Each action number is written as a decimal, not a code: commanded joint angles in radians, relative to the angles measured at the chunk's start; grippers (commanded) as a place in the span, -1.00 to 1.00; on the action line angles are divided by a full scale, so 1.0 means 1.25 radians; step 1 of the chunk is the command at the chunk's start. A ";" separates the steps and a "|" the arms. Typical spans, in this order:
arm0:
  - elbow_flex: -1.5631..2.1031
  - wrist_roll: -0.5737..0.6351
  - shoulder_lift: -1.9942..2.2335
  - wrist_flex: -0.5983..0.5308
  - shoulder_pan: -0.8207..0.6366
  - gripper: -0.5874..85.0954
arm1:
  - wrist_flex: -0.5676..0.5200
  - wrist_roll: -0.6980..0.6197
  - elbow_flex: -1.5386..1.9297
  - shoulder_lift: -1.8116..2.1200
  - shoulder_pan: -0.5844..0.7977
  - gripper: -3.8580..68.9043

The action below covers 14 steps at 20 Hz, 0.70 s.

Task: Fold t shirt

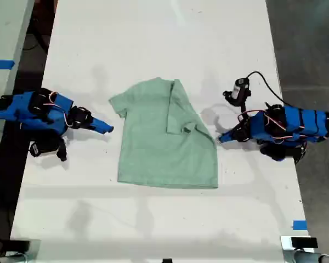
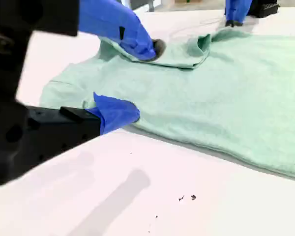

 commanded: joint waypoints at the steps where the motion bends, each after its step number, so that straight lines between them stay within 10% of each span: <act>1: -0.017 -0.029 0.005 0.002 -0.079 -0.99 | -0.021 0.185 0.042 0.007 0.168 -0.80; 7: -0.026 -0.031 0.005 0.011 -0.063 -0.99 | -0.021 -0.013 0.042 0.007 0.146 -0.81; 14: -0.202 -0.039 -0.069 0.013 -0.031 -0.99 | -0.021 0.091 0.042 0.007 0.142 -0.81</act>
